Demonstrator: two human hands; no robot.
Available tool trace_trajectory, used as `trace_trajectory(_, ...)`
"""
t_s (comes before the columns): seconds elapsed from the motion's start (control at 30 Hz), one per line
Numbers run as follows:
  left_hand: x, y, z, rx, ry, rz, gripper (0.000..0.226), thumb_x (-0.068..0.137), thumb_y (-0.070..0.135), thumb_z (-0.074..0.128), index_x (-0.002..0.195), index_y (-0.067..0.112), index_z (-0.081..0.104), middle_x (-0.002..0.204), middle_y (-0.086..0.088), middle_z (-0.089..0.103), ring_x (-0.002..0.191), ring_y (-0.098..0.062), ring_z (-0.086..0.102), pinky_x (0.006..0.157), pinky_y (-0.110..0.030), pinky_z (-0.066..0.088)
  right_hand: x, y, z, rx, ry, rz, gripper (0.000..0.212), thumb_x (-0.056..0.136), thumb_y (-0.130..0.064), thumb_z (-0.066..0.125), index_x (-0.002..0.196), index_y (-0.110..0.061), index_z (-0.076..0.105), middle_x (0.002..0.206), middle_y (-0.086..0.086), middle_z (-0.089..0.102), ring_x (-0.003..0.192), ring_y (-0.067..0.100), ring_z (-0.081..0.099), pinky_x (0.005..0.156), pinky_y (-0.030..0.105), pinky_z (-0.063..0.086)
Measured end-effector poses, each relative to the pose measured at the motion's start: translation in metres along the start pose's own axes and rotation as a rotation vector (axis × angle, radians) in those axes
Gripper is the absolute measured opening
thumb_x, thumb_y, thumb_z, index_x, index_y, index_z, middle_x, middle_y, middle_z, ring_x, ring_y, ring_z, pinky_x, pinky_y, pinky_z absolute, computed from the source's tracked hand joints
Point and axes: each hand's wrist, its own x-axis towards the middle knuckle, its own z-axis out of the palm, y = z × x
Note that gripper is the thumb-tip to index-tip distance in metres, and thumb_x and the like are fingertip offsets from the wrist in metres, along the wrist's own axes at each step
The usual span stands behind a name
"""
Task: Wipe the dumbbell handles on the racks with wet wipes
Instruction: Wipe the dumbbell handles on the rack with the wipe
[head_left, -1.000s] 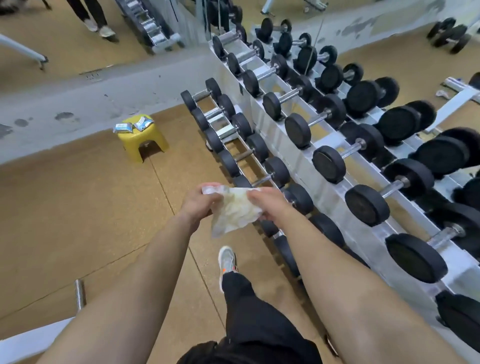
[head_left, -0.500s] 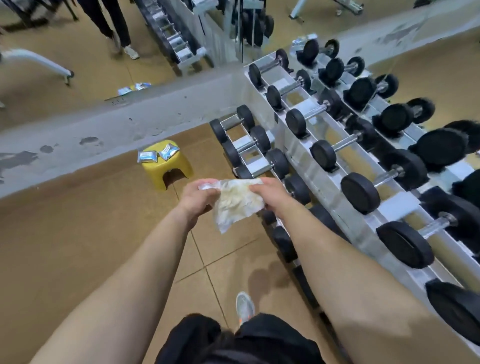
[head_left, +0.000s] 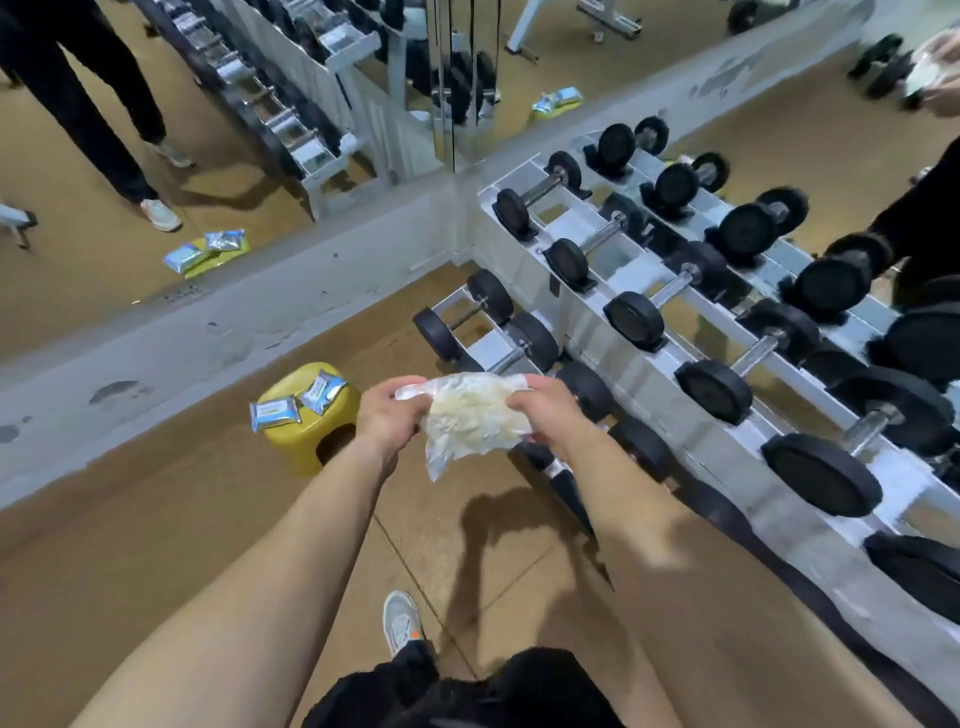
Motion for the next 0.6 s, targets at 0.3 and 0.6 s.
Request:
trace_trajectory(0.3, 0.127, 0.023, -0.044, -0.172, -0.223, -0.308, 0.023, 0.086, 0.023, 0.08, 0.095, 0.008, 0.066, 0.066, -0.001, 0.057, 0.05, -0.011, 0.052, 0.053, -0.024, 0.045, 0.093, -0.054, 0.082, 0.313, 0.102, 0.078, 0.04, 0.083, -0.002, 0.056, 0.12, -0.013, 0.066, 0.113, 0.009, 0.072, 0.1, 0.028, 0.07, 0.093, 0.054, 0.058)
trace_trajectory(0.6, 0.315, 0.03, -0.021, 0.093, -0.094, -0.188, 0.062, 0.08, 0.046, 0.079, 0.116, -0.001, 0.06, 0.108, 0.009, 0.054, 0.096, -0.027, 0.064, 0.102, -0.048, 0.049, 0.242, -0.061, 0.109, 0.49, 0.244, 0.239, 0.021, 0.088, 0.004, 0.056, 0.107, 0.0, 0.064, 0.096, 0.016, 0.065, 0.082, 0.029, 0.06, 0.062, 0.036, 0.047)
